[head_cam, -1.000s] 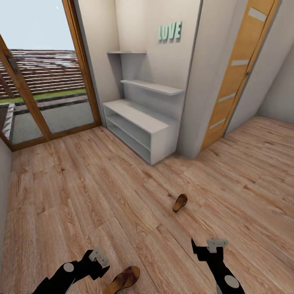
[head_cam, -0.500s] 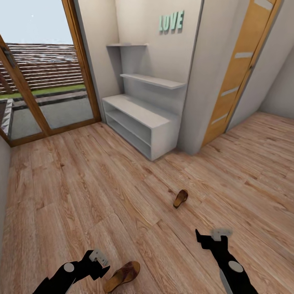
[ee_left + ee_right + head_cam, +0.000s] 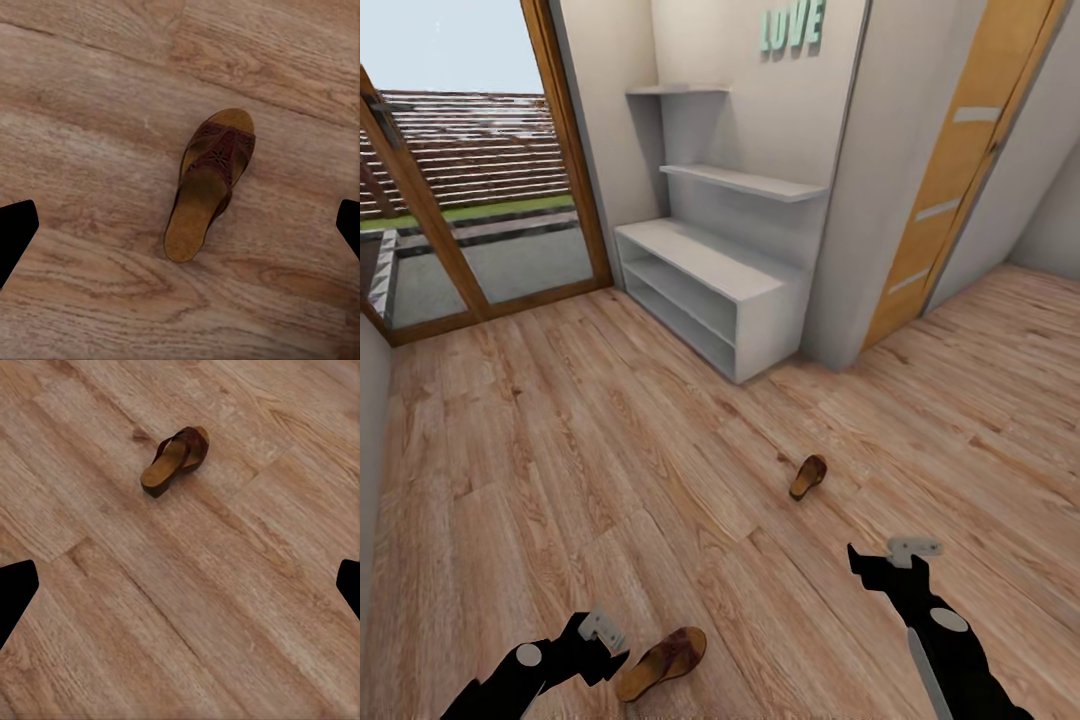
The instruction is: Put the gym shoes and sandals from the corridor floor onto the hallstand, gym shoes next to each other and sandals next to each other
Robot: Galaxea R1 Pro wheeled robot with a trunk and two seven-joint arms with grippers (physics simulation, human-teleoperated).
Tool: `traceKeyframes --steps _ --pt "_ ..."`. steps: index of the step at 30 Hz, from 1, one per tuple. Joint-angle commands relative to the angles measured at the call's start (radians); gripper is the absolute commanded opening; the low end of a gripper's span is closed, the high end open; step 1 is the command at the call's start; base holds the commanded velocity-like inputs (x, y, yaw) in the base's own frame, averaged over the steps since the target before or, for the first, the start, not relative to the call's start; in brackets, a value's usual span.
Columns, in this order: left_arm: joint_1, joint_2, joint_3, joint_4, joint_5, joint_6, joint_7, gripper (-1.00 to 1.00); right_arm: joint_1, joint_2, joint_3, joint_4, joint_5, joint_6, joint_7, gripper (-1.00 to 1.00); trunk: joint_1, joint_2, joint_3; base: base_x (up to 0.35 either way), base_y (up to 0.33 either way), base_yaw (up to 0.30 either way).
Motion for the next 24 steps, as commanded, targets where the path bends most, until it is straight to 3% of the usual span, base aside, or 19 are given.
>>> traceKeyframes --steps 1,9,19,24 --pt "-0.001 0.001 -0.001 0.0 -0.01 -0.008 0.0 1.0 0.0 0.0 0.0 -0.002 0.0 0.007 0.0 1.0 0.004 -0.008 -0.006 0.0 0.0 0.068" --pt "-0.001 0.0 -0.002 -0.002 -0.012 -0.007 0.012 1.0 0.0 0.001 0.001 0.001 0.003 0.01 0.001 1.0 0.034 -0.064 -0.043 0.0 0.0 0.069" --pt "-0.002 -0.015 0.004 -0.007 -0.083 -0.006 0.032 1.0 0.001 0.004 0.003 0.001 0.004 0.011 0.001 1.0 0.073 -0.134 -0.091 0.0 0.0 0.071" --pt "-0.002 -0.025 0.005 -0.011 -0.092 -0.006 0.033 1.0 0.001 0.004 0.003 0.001 0.003 0.011 0.0 1.0 0.092 -0.169 -0.114 0.0 0.0 0.05"
